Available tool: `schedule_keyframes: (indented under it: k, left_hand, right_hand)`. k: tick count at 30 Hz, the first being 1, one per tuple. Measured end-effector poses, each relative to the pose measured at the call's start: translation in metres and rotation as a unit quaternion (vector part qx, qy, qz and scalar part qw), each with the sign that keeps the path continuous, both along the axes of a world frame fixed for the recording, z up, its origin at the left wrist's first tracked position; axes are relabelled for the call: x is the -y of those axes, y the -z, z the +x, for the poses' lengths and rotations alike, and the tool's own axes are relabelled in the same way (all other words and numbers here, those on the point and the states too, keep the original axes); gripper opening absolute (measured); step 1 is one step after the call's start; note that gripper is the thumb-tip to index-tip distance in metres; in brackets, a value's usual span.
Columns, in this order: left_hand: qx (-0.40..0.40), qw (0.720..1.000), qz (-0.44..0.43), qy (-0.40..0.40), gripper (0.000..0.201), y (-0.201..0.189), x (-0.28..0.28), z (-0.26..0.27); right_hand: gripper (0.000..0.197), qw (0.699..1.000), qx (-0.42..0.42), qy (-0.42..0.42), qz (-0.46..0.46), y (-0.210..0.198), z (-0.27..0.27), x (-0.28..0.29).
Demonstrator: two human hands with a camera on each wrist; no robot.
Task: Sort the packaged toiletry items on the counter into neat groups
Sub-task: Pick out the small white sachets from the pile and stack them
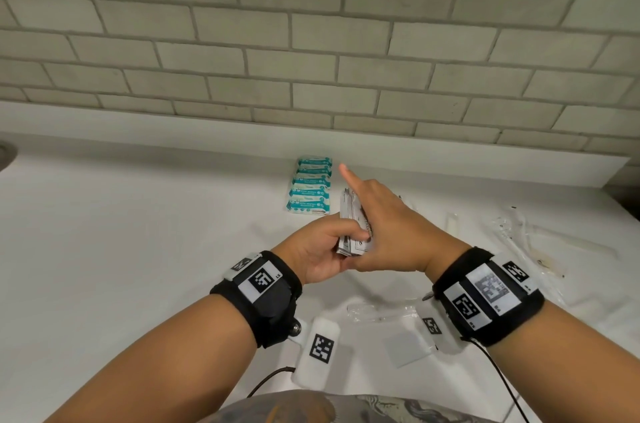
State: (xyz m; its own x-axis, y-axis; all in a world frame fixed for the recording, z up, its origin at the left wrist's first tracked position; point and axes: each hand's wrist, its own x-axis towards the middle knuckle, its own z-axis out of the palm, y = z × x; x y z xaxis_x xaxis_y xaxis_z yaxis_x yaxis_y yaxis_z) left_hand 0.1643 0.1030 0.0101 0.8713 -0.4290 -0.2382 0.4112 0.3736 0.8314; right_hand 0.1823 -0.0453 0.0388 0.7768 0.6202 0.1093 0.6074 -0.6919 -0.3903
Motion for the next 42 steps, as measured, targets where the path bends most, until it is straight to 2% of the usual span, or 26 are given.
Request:
schedule_keyframes:
  k: [4,8,12,15,21,24,25,28,30,31,34,36,38,42]
  left_hand:
    - [-0.007,1.0,0.022,-0.016,0.051,0.0,0.005,-0.001]
    - [-0.011,0.999,0.027,-0.035,0.032,-0.004,0.012,-0.006]
    - [-0.03,0.994,0.026,-0.103,0.023,-0.006,0.02,-0.006]
    - [-0.05,0.991,0.035,-0.119,0.017,-0.011,0.031,-0.008]
    - [-0.079,0.989,0.037,-0.119,0.03,-0.015,0.055,-0.012]
    - [-0.065,0.992,0.018,-0.11,0.054,-0.015,0.069,-0.011]
    - [-0.064,0.991,0.016,-0.114,0.052,-0.017,0.074,-0.011]
    - [-0.059,0.982,0.009,-0.18,0.018,-0.019,0.082,-0.01]
    - [-0.056,0.974,-0.017,-0.22,0.016,-0.016,0.086,-0.005]
    - [-0.052,0.97,-0.032,-0.237,0.018,-0.016,0.087,-0.003]
    - [-0.018,0.96,-0.066,-0.271,0.017,-0.018,0.095,0.001]
    - [0.019,0.956,-0.064,-0.287,0.018,-0.018,0.102,0.003]
    - [0.053,0.952,-0.048,-0.299,0.02,-0.017,0.111,0.005]
    - [0.081,0.95,-0.037,-0.3,0.023,-0.011,0.124,0.007]
  right_hand:
    - [0.141,1.0,-0.002,-0.008,0.002,0.005,-0.001,0.001]
    - [0.135,1.0,-0.004,-0.016,0.018,0.007,-0.002,0.006]
    - [0.131,0.999,-0.009,-0.042,0.014,0.007,-0.009,0.011]
    - [0.129,0.998,0.006,-0.056,0.006,0.008,-0.013,0.016]
    - [0.124,0.996,0.041,-0.072,-0.018,0.008,-0.021,0.032]
    - [0.121,0.996,0.054,-0.069,-0.006,0.007,-0.021,0.047]
    - [0.121,0.996,0.051,-0.066,-0.001,0.006,-0.02,0.053]
    - [0.13,0.998,-0.038,-0.03,0.044,-0.001,-0.017,0.075]
    - [0.133,0.983,-0.16,0.014,0.087,-0.006,-0.012,0.088]
    - [0.128,0.972,-0.212,0.03,0.102,-0.008,-0.01,0.093]
    - [0.095,0.928,-0.329,0.055,0.163,-0.007,-0.005,0.101]
    - [0.074,0.89,-0.392,0.038,0.229,-0.004,-0.003,0.103]
    - [0.053,0.857,-0.427,0.029,0.286,0.0,-0.002,0.102]
    - [0.025,0.82,-0.456,0.06,0.341,0.009,0.007,0.103]
